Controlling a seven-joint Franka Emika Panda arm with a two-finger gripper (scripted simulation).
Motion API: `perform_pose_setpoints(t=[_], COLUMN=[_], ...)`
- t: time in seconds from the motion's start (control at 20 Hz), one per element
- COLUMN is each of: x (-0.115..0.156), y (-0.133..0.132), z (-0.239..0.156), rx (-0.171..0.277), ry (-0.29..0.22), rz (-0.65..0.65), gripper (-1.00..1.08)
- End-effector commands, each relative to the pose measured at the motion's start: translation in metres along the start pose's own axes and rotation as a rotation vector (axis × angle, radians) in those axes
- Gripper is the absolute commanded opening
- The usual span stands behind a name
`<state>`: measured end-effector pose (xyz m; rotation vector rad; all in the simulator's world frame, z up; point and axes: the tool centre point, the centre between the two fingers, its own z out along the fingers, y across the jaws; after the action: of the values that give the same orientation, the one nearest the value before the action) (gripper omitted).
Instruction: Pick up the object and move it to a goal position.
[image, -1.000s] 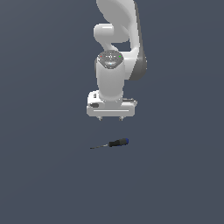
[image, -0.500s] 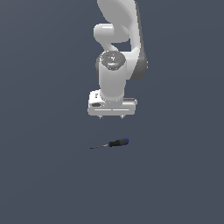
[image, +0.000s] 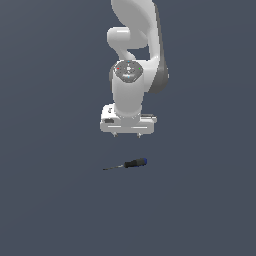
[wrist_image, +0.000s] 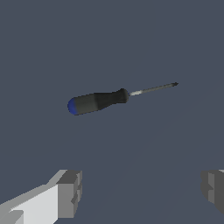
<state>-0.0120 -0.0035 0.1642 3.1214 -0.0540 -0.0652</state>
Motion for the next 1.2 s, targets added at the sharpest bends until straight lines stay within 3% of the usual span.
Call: perform_pose_setpoints(t=[0.0, 1.15], x=[0.002, 0.039], y=[0.000, 0.002], z=[0.002, 0.045], rx=[0.002, 0.030], ry=[0.000, 0.005], rz=[0.035, 0.650], gripper=[1.00, 1.00])
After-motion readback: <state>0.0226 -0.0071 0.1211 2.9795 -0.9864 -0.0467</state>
